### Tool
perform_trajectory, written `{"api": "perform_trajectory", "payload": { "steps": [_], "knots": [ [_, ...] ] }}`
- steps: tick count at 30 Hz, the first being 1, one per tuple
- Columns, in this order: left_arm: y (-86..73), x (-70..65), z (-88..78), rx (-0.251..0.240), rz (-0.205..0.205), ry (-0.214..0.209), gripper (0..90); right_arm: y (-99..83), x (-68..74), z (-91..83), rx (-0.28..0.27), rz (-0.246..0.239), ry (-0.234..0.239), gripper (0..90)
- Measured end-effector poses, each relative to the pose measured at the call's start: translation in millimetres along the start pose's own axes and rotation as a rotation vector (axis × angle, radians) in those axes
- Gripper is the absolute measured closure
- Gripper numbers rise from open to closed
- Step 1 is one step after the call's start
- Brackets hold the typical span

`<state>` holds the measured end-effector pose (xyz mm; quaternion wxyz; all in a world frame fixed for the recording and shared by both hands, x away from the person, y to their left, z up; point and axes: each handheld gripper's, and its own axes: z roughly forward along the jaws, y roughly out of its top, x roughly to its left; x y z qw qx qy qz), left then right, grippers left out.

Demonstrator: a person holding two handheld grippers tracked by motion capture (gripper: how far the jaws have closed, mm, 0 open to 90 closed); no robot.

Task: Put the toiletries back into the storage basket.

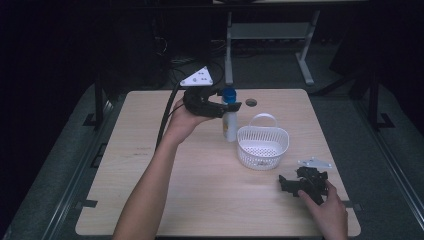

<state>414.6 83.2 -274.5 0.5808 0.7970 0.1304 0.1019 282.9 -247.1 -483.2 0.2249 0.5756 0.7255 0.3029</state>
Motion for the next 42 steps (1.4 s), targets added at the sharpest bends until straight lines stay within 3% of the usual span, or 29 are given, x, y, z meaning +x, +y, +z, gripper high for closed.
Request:
{"api": "perform_trajectory", "payload": {
  "steps": [12,21,42],
  "knots": [
    [2.9,-6.9,32.9,-0.017,0.028,-0.042,38.0,0.0,0.1,-0.2,0.0,0.002,0.001,0.0],
    [-3.9,-9.6,48.5,0.003,0.042,-0.05,37.9,0.0,0.2,-0.2,0.0,0.002,0.001,0.0],
    [-44.1,-10.2,69.2,0.036,0.053,-0.062,38.0,0.0,0.2,0.0,0.001,0.002,0.0,0.0]
  ]
}}
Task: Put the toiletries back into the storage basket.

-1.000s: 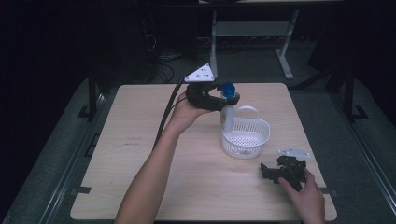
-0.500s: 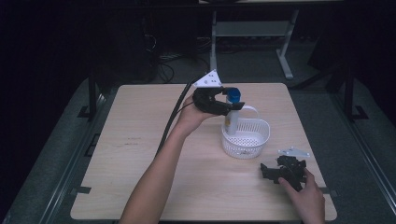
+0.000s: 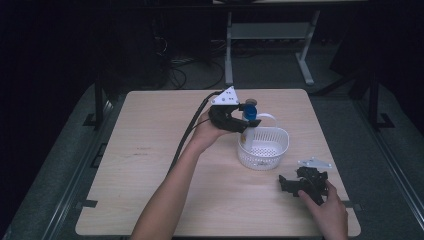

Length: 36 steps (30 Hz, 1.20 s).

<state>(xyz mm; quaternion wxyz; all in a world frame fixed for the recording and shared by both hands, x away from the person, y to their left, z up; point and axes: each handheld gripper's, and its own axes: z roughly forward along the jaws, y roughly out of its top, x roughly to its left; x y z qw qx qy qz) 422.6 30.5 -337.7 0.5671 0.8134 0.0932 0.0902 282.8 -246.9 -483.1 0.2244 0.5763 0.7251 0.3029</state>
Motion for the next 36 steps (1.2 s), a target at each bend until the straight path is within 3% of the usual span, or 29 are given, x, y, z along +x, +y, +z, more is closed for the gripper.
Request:
{"api": "perform_trajectory", "payload": {
  "steps": [15,36],
  "knots": [
    [-25.0,-3.5,12.3,0.038,0.0,-0.006,38.3,0.0,-0.1,0.1,-0.001,-0.001,0.001,0.0],
    [-41.3,-4.5,14.3,0.059,-0.005,-0.008,38.8,0.0,-0.1,0.2,-0.001,-0.001,0.0,0.0]
  ]
}}
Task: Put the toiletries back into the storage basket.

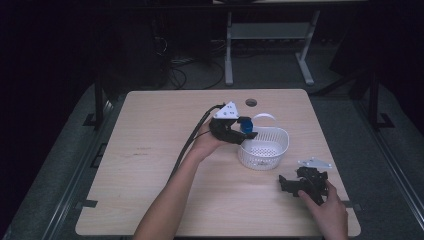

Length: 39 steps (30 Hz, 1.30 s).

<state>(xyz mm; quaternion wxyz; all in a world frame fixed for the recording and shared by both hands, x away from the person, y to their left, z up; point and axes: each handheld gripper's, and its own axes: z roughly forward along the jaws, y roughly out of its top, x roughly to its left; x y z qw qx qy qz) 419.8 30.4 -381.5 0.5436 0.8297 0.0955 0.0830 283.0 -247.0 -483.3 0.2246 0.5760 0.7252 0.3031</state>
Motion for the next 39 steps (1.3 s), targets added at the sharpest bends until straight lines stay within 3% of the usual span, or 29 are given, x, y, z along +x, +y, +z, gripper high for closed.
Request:
{"api": "perform_trajectory", "payload": {
  "steps": [12,18,25,33,39],
  "knots": [
    [-0.2,-1.5,2.6,-0.012,0.009,0.007,37.6,0.0,0.0,0.0,0.0,0.0,0.0,0.0],
    [0.3,-6.4,6.4,-0.002,0.033,-0.001,29.1,0.0,0.0,0.0,0.0,0.0,0.0,0.0],
    [1.5,-6.3,4.6,-0.027,0.003,-0.021,21.5,0.0,0.0,0.0,0.0,0.0,0.0,0.0],
    [5.3,-8.6,-11.2,-0.003,-0.021,-0.046,16.6,0.0,-0.2,0.0,-0.002,-0.003,0.0,0.0],
    [4.4,-6.7,-33.6,0.019,-0.047,-0.015,13.8,0.0,0.0,-0.1,0.0,0.0,0.0,0.0]
  ]
}}
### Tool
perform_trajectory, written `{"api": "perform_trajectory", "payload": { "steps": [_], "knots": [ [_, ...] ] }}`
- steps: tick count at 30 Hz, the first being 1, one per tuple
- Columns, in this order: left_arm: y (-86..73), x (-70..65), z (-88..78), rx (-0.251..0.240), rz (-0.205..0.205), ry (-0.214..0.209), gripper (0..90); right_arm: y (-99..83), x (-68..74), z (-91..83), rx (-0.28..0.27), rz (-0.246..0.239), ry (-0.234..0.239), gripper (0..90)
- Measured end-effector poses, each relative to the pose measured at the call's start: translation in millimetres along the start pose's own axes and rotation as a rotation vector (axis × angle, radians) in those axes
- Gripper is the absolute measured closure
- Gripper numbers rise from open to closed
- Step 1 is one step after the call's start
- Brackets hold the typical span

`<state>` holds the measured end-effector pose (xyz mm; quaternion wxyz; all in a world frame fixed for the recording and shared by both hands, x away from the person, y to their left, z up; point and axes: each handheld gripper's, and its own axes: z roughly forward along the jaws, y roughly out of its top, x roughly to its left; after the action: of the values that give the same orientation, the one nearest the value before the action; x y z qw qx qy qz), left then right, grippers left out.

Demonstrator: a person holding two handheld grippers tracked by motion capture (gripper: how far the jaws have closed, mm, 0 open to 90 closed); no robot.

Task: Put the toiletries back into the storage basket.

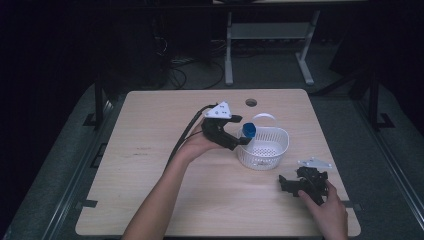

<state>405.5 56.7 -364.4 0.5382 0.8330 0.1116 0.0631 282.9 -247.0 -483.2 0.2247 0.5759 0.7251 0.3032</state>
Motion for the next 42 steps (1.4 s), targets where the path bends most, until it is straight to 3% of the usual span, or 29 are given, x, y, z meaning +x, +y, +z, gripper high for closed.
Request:
{"api": "perform_trajectory", "payload": {
  "steps": [11,14,25,33,42],
  "knots": [
    [-20.2,-1.0,-47.6,0.074,-0.056,0.118,13.8,0.0,0.1,0.1,0.0,0.001,0.0,0.0],
    [-29.3,-3.1,-62.8,0.071,-0.075,0.147,13.8,0.0,0.2,-0.1,0.002,0.002,-0.001,0.0],
    [-61.0,-13.6,-108.4,0.131,-0.105,0.25,13.9,0.0,-0.2,0.1,-0.001,-0.003,0.0,0.0],
    [-90.1,-24.2,-130.8,0.167,-0.148,0.317,14.0,0.0,0.0,0.1,0.001,0.0,0.0,0.0],
    [-119.0,-36.1,-145.2,0.232,-0.186,0.353,14.1,0.0,0.0,0.1,0.0,0.0,0.0,0.0]
  ]
}}
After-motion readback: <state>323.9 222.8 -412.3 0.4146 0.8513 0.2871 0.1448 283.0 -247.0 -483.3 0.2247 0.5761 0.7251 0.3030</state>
